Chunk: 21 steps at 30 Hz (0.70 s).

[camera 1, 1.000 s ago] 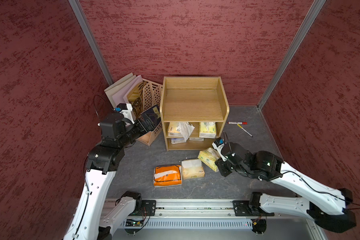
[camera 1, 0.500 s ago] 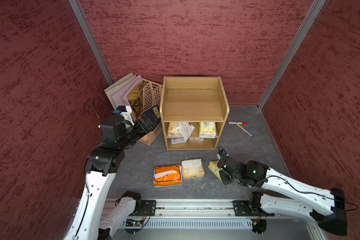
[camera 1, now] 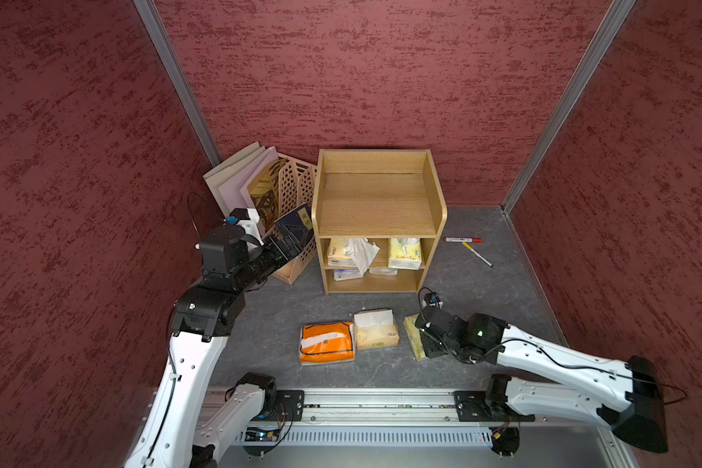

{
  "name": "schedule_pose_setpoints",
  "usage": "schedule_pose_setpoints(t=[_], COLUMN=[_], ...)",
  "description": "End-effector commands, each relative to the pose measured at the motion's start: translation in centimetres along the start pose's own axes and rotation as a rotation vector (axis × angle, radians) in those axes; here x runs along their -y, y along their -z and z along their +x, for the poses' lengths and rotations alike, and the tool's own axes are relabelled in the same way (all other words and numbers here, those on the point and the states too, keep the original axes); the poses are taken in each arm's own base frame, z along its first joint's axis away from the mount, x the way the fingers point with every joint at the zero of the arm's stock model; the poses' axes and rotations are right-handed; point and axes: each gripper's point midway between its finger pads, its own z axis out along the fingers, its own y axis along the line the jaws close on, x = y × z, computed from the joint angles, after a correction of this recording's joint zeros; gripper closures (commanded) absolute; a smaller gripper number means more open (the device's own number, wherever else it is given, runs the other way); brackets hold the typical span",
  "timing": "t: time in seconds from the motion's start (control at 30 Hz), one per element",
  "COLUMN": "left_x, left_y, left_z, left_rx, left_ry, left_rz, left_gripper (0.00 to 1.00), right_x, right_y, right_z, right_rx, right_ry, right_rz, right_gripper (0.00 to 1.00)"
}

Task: Remove the tissue boxes from the shelf
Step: Place the box of tissues at the center of the board.

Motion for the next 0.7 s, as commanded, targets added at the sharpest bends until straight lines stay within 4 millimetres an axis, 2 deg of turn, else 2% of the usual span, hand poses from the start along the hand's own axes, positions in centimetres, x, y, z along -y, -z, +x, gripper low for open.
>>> schedule_pose_setpoints(t=[0.0, 0.1, 0.2, 0.33, 0.47, 0.67], left_x=[0.5, 0.7, 1.4, 2.8, 4.3, 5.0], left_y=[0.0, -0.2, -0.4, -1.0, -1.2, -1.3], left_z=[0.0, 0.1, 0.4, 1.0, 1.5, 1.3], left_rx=[0.004, -0.006, -0.027, -0.059, -0.072, -0.053], left_ry=[-0.017, -0.025, -0.049, -0.108, -0.169, -0.213], left_rz=[0.021, 0.028, 0.045, 0.067, 0.087, 0.086], left_gripper=[0.00, 0.00, 0.00, 0.00, 0.00, 0.00], right_x=[0.1, 0.6, -0.3, -4.7, -8.3, -12.7], right_y=[2.9, 4.3, 5.4, 6.3, 6.7, 7.3], right_z=[-2.9, -3.9, -5.1, -7.4, -9.9, -15.0], right_rx=[0.139, 0.210, 0.270, 0.356, 0.417, 0.463], right_ry=[-0.075, -0.143, -0.223, -0.323, -0.416, -0.416], right_rz=[-0.026, -0.048, -0.133, -0.405, -0.589, -0.606], right_gripper=[0.46, 0.46, 0.46, 0.45, 0.45, 0.46])
